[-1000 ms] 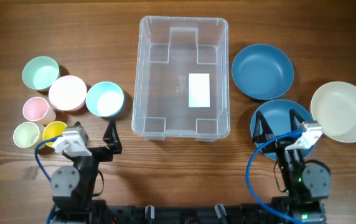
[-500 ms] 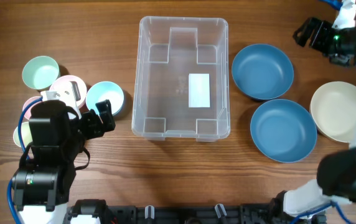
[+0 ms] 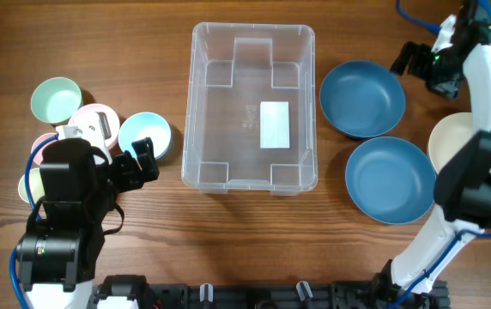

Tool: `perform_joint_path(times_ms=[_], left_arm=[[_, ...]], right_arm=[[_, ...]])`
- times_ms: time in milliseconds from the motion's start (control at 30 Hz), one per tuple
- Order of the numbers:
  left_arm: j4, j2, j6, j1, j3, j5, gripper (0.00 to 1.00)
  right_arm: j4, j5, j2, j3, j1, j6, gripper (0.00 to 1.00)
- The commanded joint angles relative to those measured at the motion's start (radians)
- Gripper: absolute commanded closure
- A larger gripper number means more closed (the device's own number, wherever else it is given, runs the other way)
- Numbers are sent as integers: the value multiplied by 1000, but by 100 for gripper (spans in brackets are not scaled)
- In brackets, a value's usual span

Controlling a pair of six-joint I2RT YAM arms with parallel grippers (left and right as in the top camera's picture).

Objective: Pack container
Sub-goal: 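Move the right gripper toward the far dark teal plate, then grasp the rim of the far dark teal plate with the right gripper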

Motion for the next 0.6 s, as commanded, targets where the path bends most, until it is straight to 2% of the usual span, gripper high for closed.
perform_joint_path(times_ms=[0,467,533,567], left_arm=[[2,-6,-2,-5,19,8,0],[4,-6,-2,-5,19,8,0],[4,-6,-2,-5,19,8,0],[4,-6,-2,-5,19,8,0]], right_arm=[[23,52,46,11,3,-7,0],[70,54,133,-58,19,-57,1],[70,54,133,-58,19,-56,8],[69,54,133,-59,19,-56,18]])
